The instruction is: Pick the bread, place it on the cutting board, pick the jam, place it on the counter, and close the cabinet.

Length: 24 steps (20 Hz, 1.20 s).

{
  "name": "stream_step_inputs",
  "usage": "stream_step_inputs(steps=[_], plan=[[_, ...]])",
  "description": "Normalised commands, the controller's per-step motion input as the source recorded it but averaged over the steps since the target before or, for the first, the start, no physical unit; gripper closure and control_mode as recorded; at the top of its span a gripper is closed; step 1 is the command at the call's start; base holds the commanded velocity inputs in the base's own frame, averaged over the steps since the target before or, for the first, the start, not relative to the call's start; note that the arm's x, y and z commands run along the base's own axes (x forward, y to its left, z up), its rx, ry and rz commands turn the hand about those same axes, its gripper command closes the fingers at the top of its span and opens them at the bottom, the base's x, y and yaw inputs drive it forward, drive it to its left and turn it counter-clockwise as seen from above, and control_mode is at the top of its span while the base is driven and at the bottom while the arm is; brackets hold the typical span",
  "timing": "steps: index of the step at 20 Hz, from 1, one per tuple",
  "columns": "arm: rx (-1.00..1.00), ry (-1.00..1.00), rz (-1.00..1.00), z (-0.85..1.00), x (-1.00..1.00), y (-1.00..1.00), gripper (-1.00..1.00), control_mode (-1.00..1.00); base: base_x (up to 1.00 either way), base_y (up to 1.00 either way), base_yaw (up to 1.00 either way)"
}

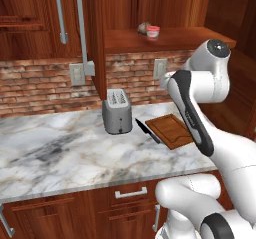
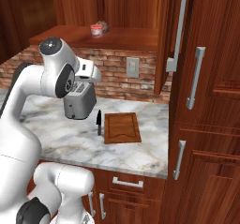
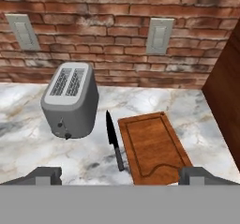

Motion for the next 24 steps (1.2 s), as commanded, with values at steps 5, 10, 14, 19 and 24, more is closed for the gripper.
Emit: stream_step_inputs(steps=[5, 10, 14, 19, 24], plan=[[0.00, -0.06, 0.00, 0.36, -0.10, 0.00, -1.00, -1.00, 0.00, 0.00, 0.00], [0.00, -0.02, 0.00, 0.40, -0.09, 0.00, -1.00, -1.00, 0.00, 0.00, 0.00], [0.00, -0.01, 0.00, 0.41, -0.07, 0.00, -1.00, -1.00, 0.00, 0.00, 0.00], [0.00, -0.01, 0.00, 0.36, -0.01, 0.00, -1.00, -1.00, 0.00, 0.00, 0.00], [0.00, 0.00, 0.01, 0.30, 0.00, 0.03, -1.00, -1.00, 0.00, 0.00, 0.00]])
